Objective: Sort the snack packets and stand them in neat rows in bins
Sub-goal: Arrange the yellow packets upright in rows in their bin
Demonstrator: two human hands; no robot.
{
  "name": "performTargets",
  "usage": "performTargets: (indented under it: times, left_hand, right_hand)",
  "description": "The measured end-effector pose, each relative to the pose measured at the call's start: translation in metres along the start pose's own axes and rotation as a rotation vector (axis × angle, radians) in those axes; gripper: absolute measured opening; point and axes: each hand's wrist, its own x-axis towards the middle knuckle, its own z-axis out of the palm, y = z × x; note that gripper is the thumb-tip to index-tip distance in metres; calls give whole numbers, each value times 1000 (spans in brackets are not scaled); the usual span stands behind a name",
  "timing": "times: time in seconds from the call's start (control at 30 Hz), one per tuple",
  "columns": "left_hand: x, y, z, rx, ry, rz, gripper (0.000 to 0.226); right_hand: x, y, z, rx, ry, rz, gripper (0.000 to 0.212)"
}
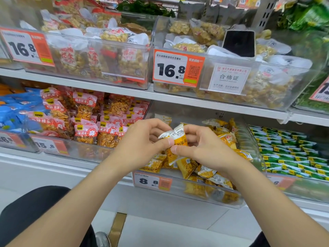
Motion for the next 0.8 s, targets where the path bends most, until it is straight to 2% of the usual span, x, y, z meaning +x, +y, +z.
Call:
performTargets:
  times: [0.13,0.2,0.3,0.43,0.5,0.57,0.6,0.73,0.8]
  left_hand:
    - [0,-8,-8,335,181,75,17]
    - [1,-11,-12,498,221,94,13]
    - [2,-15,-16,660,176,83,29]
    - [-3,-21,-14,941,40,68,42]
    - [-5,-22,-14,1022,-16,58,42]
    - [-5,-19,-14,1008,-54,68,43]
    - [-6,-15,-15,951,-69,68,43]
    - [-10,-3,-17,515,-26,68,48]
    - [-10,-1,-16,305,68,70,49]
  right_hand:
    - [8,6,6,-135,91,113,39]
    - [14,8,8,-120,105,179,44]
    - [17,6,13,-42,43,201,49]
    - [18,9,20,-180,24,164,41]
    - [18,9,26,-207,29,159,40]
    - [17,6,31,-160,53,134,39]
    - [17,3,33,-62,74,129,38]
    - [16,-7,37,624,129,139,42]
    - [16,-8,38,828,95,116,39]
